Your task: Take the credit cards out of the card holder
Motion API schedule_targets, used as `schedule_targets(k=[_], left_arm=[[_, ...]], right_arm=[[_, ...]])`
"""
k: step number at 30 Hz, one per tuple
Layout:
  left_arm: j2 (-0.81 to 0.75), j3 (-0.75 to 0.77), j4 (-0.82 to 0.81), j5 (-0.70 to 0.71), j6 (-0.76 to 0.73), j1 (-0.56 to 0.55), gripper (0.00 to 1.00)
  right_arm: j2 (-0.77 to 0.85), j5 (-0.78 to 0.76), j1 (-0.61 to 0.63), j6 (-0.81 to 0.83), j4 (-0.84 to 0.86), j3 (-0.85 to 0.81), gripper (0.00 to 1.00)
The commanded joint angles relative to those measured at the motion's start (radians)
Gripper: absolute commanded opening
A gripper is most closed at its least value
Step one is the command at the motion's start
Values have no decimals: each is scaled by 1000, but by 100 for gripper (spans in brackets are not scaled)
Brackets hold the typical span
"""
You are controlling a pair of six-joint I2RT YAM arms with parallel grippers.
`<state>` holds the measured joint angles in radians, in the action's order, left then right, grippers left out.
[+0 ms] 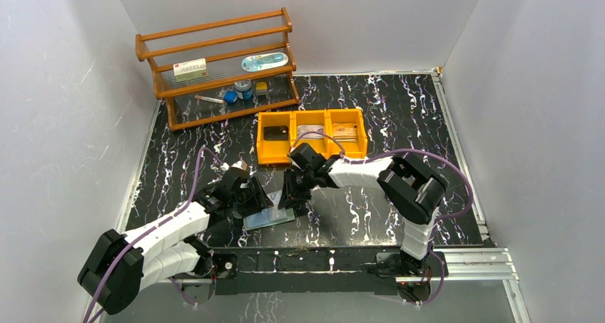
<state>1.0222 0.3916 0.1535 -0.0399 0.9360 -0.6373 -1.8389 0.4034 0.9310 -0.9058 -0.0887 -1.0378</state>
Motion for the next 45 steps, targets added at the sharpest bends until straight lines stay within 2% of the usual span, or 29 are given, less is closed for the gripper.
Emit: schedule_targets(k=[1, 11, 19, 22, 32, 45], left_arm=[[5, -40, 95, 5, -4, -4, 50], [8, -39, 92, 3, -8, -2, 49], [4, -40, 90, 1, -6, -3, 49], [5, -42, 88, 2, -5, -2, 49], [15, -37, 84, -3, -8, -2, 48], [32, -31, 81, -8, -10, -2, 48]], right_arm=[[30, -68, 4, 18, -71, -56, 30], [31, -100, 14, 50, -160, -112, 30], [2, -196, 43, 111, -283, -194, 34], [-12, -210, 51, 131, -317, -224, 31], [-24, -273, 72, 151, -377, -267, 34], [-34, -353, 108, 183, -453, -337, 31]])
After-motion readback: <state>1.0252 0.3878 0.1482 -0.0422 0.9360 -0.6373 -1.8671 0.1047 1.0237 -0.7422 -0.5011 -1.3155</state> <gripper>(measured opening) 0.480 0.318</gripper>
